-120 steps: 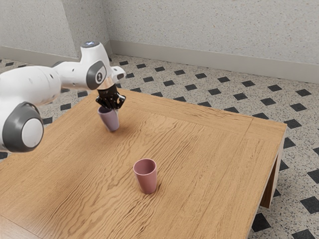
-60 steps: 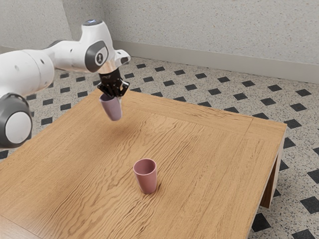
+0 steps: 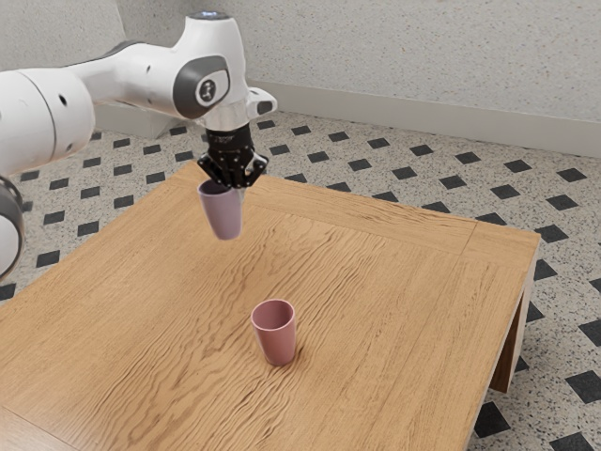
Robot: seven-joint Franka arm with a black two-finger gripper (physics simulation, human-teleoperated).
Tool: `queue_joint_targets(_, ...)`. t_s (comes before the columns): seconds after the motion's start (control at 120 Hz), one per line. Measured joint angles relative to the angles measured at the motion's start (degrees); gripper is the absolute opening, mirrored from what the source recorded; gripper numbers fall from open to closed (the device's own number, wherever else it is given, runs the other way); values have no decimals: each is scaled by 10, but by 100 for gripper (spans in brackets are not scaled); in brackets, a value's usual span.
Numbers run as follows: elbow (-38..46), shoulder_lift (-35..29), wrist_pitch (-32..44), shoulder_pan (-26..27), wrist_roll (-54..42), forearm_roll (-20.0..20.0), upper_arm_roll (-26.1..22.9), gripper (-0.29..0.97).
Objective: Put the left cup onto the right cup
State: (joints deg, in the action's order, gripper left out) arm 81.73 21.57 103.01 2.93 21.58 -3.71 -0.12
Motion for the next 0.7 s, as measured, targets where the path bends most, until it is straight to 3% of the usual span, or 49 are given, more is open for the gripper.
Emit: queue_joint_targets(0.7,149,-115,56,65,192,-68,-42,-10)
